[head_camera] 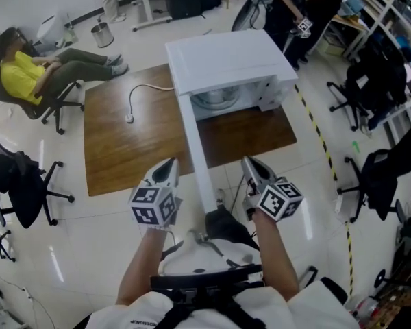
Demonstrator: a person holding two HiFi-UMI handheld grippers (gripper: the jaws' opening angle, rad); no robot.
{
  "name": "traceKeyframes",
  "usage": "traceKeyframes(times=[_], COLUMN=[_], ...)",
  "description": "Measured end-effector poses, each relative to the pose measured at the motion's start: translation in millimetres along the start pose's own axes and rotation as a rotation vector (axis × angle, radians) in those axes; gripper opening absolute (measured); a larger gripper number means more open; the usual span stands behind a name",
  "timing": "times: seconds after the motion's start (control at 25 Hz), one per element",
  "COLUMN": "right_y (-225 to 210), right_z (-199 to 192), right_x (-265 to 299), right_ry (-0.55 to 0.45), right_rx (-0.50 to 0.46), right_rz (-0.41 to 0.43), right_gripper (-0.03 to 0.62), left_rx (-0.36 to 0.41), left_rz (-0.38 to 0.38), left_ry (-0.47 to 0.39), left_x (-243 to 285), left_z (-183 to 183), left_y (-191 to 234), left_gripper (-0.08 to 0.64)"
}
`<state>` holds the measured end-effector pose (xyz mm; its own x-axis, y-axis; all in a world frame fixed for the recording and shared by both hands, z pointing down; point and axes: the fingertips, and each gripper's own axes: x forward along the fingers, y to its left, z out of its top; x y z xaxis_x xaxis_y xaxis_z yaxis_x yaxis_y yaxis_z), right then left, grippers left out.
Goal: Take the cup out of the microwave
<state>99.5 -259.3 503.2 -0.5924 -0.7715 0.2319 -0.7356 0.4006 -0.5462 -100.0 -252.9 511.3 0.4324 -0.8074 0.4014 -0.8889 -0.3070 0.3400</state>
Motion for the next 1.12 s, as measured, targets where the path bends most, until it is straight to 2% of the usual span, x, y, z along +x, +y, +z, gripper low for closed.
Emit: traceKeyframes(times=[0.2, 0.48, 0.6, 0.84, 1.0, 1.12], right_y=[-17.0, -61.0, -88.3, -123.3, -140.4, -155.4], right_z=[7.6, 28.5, 35.2, 37.2, 38.1, 35.6], right_x=[35.0, 83.4, 104.9, 157.7, 192.4, 214.7], right_ry=[0.028, 0.043, 0.052, 0.075, 0.092, 0.117], right_rx=[-0.008, -0.102, -0.122, -0.13, -0.166, -0.217], right_rz=[-0.002, -0.046, -0.082, -0.134, -0.161, -0.208], right_gripper=[0.009, 0.039, 0.156, 0.317, 0.381, 0.461], left_rx=[-0.015, -0.019, -0.025, -0.049, -0.073, -0.097], left_rz=[0.039, 0.074, 0.093, 0.131, 0.144, 0.153], left_ry=[0.012, 0.024, 0.031, 0.046, 0.046, 0.042], left_x=[16.3, 39.0, 49.7, 60.2, 63.0, 63.6], left_z=[6.5, 14.1, 14.1, 15.4, 16.9, 16.1], left_y=[20.4, 26.0, 26.1, 39.5, 45.0, 47.7], left_gripper=[-0.012, -0.012, -0.012, -0.012, -0.012, -0.012])
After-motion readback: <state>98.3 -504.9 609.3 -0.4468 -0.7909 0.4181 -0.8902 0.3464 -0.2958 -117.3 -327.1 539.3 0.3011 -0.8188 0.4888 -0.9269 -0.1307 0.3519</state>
